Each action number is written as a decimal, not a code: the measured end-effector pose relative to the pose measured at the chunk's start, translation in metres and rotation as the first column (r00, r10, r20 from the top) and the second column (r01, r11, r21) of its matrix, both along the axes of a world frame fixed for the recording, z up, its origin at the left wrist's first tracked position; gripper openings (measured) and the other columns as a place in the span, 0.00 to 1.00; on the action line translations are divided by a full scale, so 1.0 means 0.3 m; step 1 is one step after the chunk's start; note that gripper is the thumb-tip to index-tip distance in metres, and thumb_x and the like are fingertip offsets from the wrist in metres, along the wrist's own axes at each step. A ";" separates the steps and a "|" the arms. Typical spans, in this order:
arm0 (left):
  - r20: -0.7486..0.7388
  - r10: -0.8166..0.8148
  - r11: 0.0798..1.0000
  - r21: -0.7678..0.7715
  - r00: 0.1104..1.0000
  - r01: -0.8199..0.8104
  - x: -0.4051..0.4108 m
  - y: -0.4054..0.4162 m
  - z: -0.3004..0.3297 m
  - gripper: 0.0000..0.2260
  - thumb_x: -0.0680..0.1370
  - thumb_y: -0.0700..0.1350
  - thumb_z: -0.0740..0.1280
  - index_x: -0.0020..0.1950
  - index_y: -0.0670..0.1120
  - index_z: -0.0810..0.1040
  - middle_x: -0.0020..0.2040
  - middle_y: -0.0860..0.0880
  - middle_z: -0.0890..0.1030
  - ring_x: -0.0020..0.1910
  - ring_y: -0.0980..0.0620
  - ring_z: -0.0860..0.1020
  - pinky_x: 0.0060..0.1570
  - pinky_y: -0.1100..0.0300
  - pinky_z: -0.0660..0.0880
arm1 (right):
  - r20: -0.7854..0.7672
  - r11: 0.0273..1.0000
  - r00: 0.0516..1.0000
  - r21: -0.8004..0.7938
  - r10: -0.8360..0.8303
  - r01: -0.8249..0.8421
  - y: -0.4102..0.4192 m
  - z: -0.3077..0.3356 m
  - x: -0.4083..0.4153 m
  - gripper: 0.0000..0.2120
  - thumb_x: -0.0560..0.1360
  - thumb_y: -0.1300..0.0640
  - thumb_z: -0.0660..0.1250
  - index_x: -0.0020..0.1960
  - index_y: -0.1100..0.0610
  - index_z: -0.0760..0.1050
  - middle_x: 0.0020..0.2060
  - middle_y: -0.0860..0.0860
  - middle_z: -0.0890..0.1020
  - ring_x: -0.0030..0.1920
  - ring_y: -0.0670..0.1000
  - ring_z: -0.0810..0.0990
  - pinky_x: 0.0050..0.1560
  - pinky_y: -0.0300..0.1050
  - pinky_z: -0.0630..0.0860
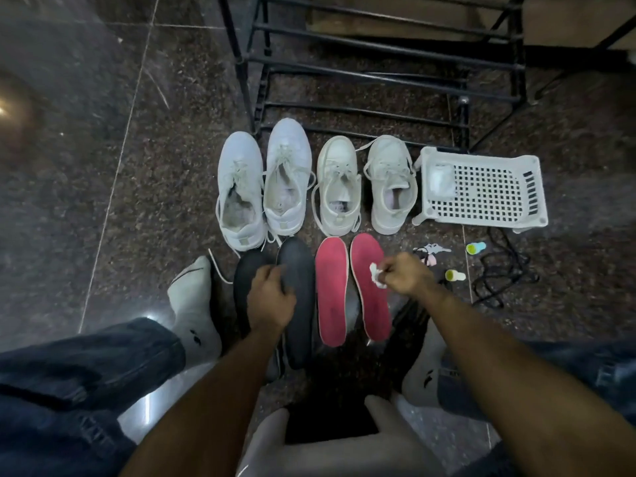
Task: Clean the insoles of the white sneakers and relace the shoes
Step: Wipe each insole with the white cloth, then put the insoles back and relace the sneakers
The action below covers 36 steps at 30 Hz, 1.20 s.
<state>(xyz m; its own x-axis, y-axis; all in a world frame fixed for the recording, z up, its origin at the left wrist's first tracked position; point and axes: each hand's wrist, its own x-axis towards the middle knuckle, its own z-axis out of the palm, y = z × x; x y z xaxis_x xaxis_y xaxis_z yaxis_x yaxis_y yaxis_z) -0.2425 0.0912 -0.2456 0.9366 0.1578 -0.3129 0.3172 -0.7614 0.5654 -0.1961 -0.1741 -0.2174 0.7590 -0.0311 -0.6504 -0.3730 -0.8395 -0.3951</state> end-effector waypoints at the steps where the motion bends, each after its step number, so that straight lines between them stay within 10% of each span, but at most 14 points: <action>1: 0.064 -0.114 0.993 -0.006 0.991 0.114 0.030 -0.030 0.004 0.19 0.71 0.41 0.63 0.62 0.43 0.79 0.59 0.42 0.77 0.57 0.38 0.77 0.54 0.48 0.75 | 0.044 0.999 0.998 -0.010 -0.050 0.051 -0.035 0.011 0.032 0.04 0.71 0.59 0.72 0.45 0.54 0.85 0.43 0.51 0.86 0.43 0.49 0.81 0.43 0.39 0.72; 8: 0.238 -0.606 0.793 0.252 0.759 0.555 0.326 -0.244 0.079 0.26 0.71 0.42 0.61 0.71 0.46 0.71 0.67 0.45 0.73 0.66 0.44 0.71 0.63 0.45 0.70 | 0.335 0.897 0.858 -0.075 -0.389 0.436 -0.265 0.078 0.252 0.05 0.70 0.54 0.70 0.47 0.50 0.80 0.48 0.55 0.84 0.50 0.58 0.82 0.52 0.48 0.78; 15: -0.087 -0.758 0.587 0.345 0.647 0.733 0.436 -0.263 0.021 0.29 0.77 0.40 0.58 0.79 0.46 0.56 0.76 0.48 0.61 0.76 0.49 0.60 0.74 0.51 0.54 | 0.464 0.846 0.789 -0.140 -0.403 0.515 -0.356 0.076 0.436 0.03 0.73 0.55 0.68 0.47 0.52 0.78 0.47 0.56 0.83 0.50 0.59 0.81 0.47 0.45 0.74; 26: -0.011 -0.724 0.662 0.266 0.689 0.701 0.396 -0.230 -0.038 0.31 0.77 0.38 0.57 0.79 0.46 0.53 0.80 0.50 0.53 0.79 0.51 0.49 0.75 0.53 0.48 | 0.155 0.933 0.987 -0.347 -0.046 0.098 -0.338 -0.012 0.472 0.21 0.77 0.59 0.61 0.70 0.57 0.68 0.66 0.60 0.73 0.65 0.62 0.73 0.63 0.55 0.71; 32: -0.002 -0.695 0.692 0.270 0.719 0.669 0.365 -0.203 -0.001 0.31 0.76 0.41 0.61 0.78 0.47 0.58 0.78 0.48 0.57 0.78 0.49 0.53 0.76 0.50 0.52 | 0.477 0.895 0.817 -0.126 -0.324 0.428 -0.234 0.014 0.332 0.18 0.76 0.59 0.63 0.65 0.56 0.75 0.59 0.59 0.78 0.57 0.63 0.78 0.55 0.53 0.74; 36: 0.055 -0.513 0.855 0.121 0.856 0.505 0.266 -0.132 -0.005 0.27 0.71 0.42 0.61 0.70 0.47 0.73 0.68 0.46 0.72 0.67 0.43 0.72 0.64 0.47 0.71 | 0.413 0.886 0.831 -0.106 -0.373 0.451 -0.043 0.002 0.123 0.10 0.78 0.57 0.62 0.54 0.56 0.80 0.49 0.62 0.82 0.50 0.63 0.80 0.45 0.48 0.72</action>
<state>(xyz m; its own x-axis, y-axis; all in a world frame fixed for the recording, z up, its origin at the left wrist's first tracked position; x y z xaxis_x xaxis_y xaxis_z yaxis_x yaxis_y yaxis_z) -0.1628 0.0516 -0.2471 0.9158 -0.3221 -0.2399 -0.1741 -0.8567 0.4855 -0.1593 -0.1871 -0.2168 0.8287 -0.4895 -0.2712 -0.5595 -0.7133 -0.4221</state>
